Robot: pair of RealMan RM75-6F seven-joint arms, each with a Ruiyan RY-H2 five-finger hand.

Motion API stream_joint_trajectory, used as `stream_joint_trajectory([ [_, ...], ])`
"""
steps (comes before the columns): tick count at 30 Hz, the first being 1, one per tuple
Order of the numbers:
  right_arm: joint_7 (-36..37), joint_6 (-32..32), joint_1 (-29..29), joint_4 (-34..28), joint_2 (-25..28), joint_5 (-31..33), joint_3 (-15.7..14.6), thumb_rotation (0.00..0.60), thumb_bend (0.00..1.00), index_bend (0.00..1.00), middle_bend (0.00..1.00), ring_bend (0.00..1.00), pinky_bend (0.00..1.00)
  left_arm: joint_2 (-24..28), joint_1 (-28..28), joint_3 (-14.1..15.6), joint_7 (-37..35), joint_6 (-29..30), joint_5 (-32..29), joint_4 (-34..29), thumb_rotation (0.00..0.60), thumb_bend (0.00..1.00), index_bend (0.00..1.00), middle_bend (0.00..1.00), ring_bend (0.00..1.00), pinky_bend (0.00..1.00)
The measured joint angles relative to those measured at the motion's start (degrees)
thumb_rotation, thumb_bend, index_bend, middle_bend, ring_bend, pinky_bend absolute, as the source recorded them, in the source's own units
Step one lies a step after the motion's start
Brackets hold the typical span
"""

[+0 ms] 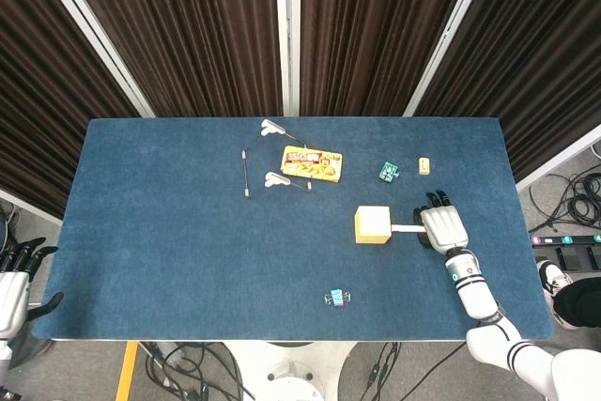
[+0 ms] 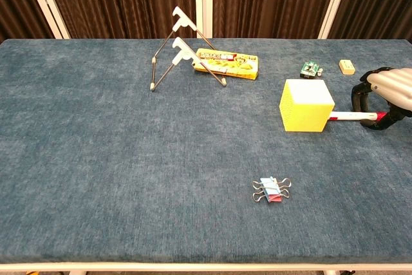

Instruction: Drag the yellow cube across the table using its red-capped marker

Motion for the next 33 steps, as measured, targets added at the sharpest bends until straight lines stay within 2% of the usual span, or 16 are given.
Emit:
stream_joint_trajectory([
  [3, -0.51, -0.19, 0.20, -0.29, -0.04, 0.24, 0.12, 0.600, 0.25, 0.51, 0.48, 0.11, 0.08, -0.06, 0.01, -0.05, -0.21, 0.03, -0.06, 0.19, 0.600, 0.23, 0.31, 0.27, 0.18, 0.20],
  [12, -1.18, 0.95, -0.15, -1.79, 1.10, 0.08, 0.00, 0.600, 0.44, 0.62, 0.58, 0.18, 0.11, -0.11, 0.10, -0.04, -0.61, 0.11, -0.09, 0.50, 0.600, 0.23, 0.31, 0.27, 0.18, 0.20],
  [25, -2.70, 3.49, -1.58, -9.68, 9.46, -1.25, -0.90, 0.600, 0.47, 0.64, 0.60, 0.19, 0.12, 0.14, -0.23, 0.01, 0.07, 0.08, 0.53, -0.13, 0.600, 0.23, 0.31, 0.27, 0.18, 0.20],
  [33, -4.14, 1.36, 0.24, -10.85, 9.01, -0.63, -0.30, 0.600, 0.47, 0.64, 0.60, 0.19, 0.12, 0.52, -0.28, 0.04, 0.67, -0.01, 0.45, -0.83, 0.600, 0.23, 0.31, 0.27, 0.18, 0.20],
])
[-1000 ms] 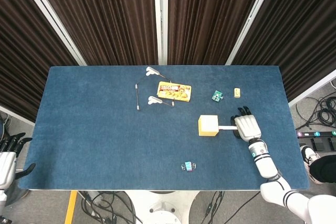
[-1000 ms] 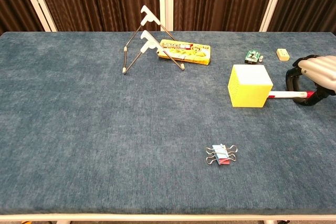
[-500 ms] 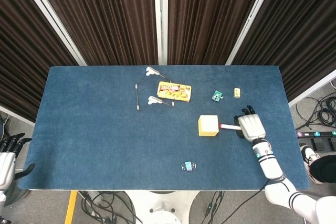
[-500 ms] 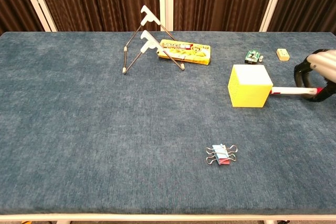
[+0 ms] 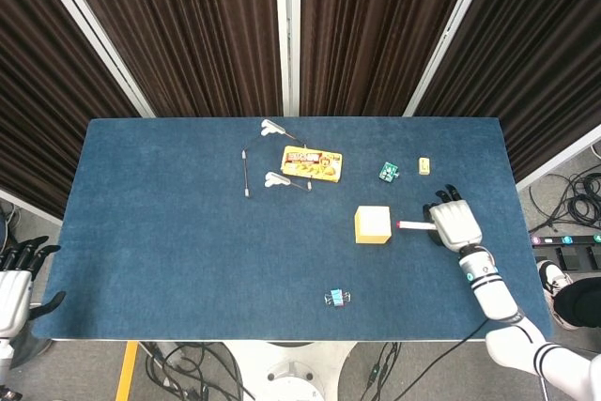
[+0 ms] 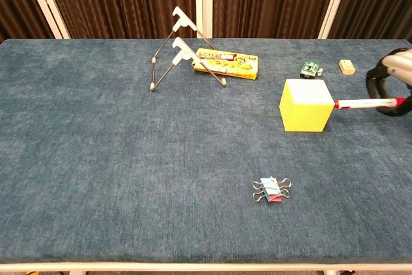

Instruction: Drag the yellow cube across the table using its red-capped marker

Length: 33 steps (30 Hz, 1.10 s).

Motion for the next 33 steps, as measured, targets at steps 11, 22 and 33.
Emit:
stream_joint_trajectory([
  [11, -1.18, -1.94, 4.20, 0.92, -4.84, 0.96, 2.21, 0.600, 0.47, 0.64, 0.60, 0.19, 0.12, 0.01, 0.41, 0.14, -0.70, 0.34, -0.19, 0.51, 0.600, 0.23, 0.31, 0.27, 0.18, 0.20],
  [22, -5.01, -4.29, 10.06, -1.01, -9.46, 0.63, 3.72, 0.600, 0.47, 0.64, 0.60, 0.19, 0.12, -0.04, 0.48, 0.14, -1.56, 0.24, -0.28, 1.25, 0.600, 0.23, 0.31, 0.27, 0.18, 0.20],
  [33, -8.49, -5.08, 12.15, -5.43, -9.15, -0.07, 2.83, 0.600, 0.47, 0.64, 0.60, 0.19, 0.12, 0.15, 0.66, 0.24, -1.90, 0.52, -0.07, 1.35, 0.600, 0.23, 0.31, 0.27, 0.18, 0.20],
])
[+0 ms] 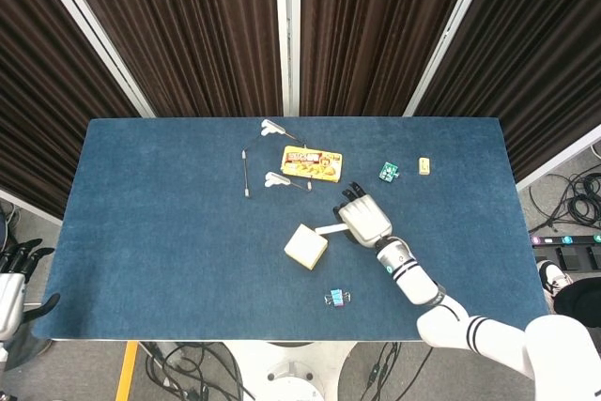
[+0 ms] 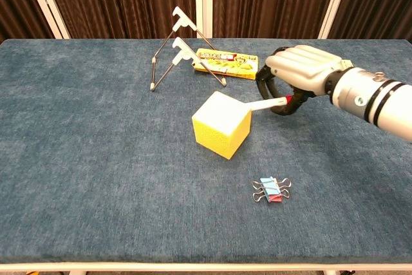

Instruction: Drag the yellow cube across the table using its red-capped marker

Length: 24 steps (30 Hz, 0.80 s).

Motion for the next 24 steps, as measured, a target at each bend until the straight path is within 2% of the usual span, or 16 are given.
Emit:
stream_joint_trajectory([
  [5, 0.04, -0.06, -0.86, -1.97, 2.66, -0.16, -1.68, 0.600, 0.47, 0.64, 0.60, 0.19, 0.12, -0.05, 0.27, 0.12, -0.16, 0.32, 0.13, 0.29, 0.600, 0.23, 0.31, 0.27, 0.18, 0.20],
  [16, 1.30, 0.57, -1.13, -5.97, 3.59, -1.53, -3.21, 0.600, 0.47, 0.64, 0.60, 0.19, 0.12, 0.04, 0.30, 0.19, 0.28, 0.52, 0.49, -0.31, 0.600, 0.23, 0.31, 0.27, 0.18, 0.20],
  [24, -2.00, 0.66, -0.34, -8.62, 2.28, 0.32, -2.05, 0.600, 0.46, 0.64, 0.60, 0.19, 0.10, 0.19, 0.32, 0.08, 0.44, 0.83, 0.65, -0.83, 0.600, 0.23, 0.31, 0.27, 0.18, 0.20],
])
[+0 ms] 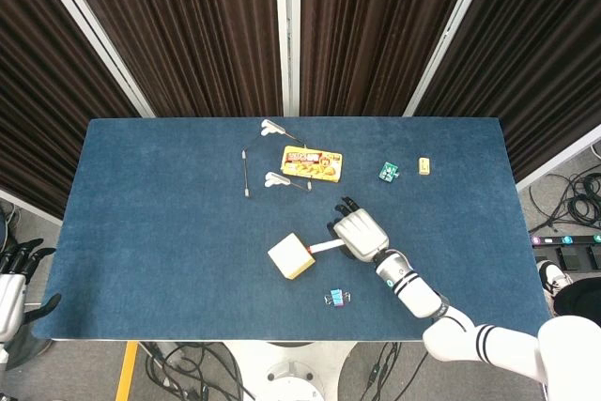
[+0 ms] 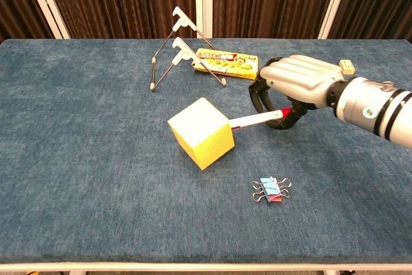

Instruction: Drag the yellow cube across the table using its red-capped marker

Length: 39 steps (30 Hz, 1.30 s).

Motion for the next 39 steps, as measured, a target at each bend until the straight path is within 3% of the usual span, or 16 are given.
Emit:
stream_joint_trajectory([
  [10, -11.94, -2.23, 3.54, -2.85, -5.27, 7.62, 2.33, 0.600, 0.46, 0.64, 0.60, 0.19, 0.09, -0.08, 0.39, 0.15, -0.73, 0.25, -0.08, 0.47, 0.600, 0.23, 0.31, 0.27, 0.18, 0.20],
  [26, -20.09, -3.50, 11.26, -1.56, -14.83, 15.88, 6.51, 0.600, 0.46, 0.64, 0.60, 0.19, 0.08, -0.16, 0.37, 0.18, -1.05, -0.05, -0.06, 1.06, 0.600, 0.23, 0.31, 0.27, 0.18, 0.20],
  [36, -21.09, -1.17, 9.67, -2.87, -10.89, 16.97, 4.33, 0.600, 0.45, 0.63, 0.60, 0.19, 0.08, -0.23, 0.06, 0.13, -0.89, -0.37, 0.12, 0.99, 0.600, 0.23, 0.31, 0.27, 0.18, 0.20],
  [39, -21.24, -0.51, 8.22, -3.08, -8.43, 17.93, 2.98, 0.600, 0.45, 0.58, 0.55, 0.17, 0.08, -0.32, -0.08, 0.07, -0.72, -0.35, 0.32, 0.82, 0.600, 0.23, 0.31, 0.27, 0.18, 0.20],
])
